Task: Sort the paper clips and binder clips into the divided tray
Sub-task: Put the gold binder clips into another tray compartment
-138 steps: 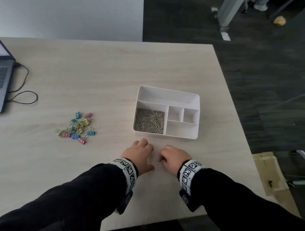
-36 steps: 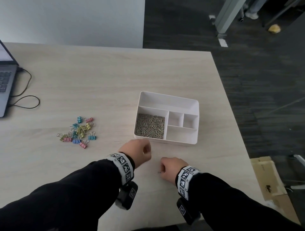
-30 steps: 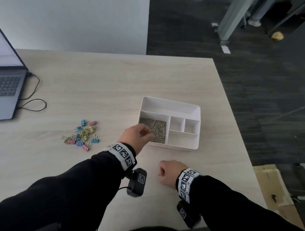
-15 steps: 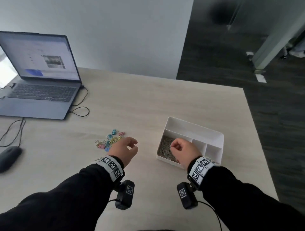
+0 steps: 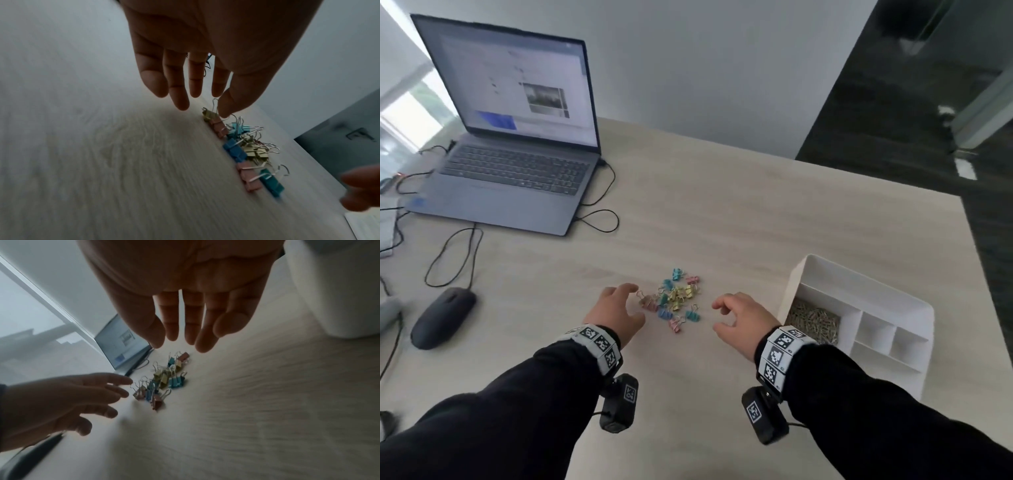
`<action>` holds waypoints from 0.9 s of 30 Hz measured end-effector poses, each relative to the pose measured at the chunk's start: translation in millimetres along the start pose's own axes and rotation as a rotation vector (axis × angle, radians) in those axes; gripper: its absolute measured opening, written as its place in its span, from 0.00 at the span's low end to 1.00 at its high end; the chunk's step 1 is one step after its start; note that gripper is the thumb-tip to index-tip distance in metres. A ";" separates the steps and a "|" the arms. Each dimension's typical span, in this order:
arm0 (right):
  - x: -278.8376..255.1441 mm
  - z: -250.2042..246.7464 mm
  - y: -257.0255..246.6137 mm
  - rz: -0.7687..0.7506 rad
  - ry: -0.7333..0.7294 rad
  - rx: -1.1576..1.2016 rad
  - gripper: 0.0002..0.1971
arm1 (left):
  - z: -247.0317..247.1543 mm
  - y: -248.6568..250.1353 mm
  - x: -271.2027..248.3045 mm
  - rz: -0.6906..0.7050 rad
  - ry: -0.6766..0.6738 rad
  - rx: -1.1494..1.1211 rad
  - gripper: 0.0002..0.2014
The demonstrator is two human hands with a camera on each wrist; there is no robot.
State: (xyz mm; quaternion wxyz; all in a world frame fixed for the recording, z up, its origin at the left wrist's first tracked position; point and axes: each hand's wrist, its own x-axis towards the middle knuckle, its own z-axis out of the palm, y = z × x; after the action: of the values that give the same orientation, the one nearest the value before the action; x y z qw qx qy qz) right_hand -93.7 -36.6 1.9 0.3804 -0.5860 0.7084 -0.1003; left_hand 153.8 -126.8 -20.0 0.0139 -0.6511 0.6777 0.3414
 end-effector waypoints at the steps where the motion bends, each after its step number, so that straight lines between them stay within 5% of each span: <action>1: 4.7 3.0 -4.6 0.019 -0.006 -0.011 0.18 | -1.6 -2.2 5.5 0.017 0.000 -0.013 0.25; 12: 64.2 28.2 -51.1 0.030 0.102 -0.070 0.20 | -7.5 -3.0 42.0 0.163 -0.091 -0.085 0.11; 27: 81.9 42.4 -54.1 -0.077 -0.039 -0.236 0.10 | -16.6 -34.0 43.8 0.112 -0.114 -0.226 0.05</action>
State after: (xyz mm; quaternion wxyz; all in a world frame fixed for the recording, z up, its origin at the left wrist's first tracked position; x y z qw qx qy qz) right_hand -27.0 -113.8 -30.1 0.3185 -0.6552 0.6848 -0.0194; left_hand 184.6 -170.2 -42.7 -0.0402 -0.5891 0.6683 0.4524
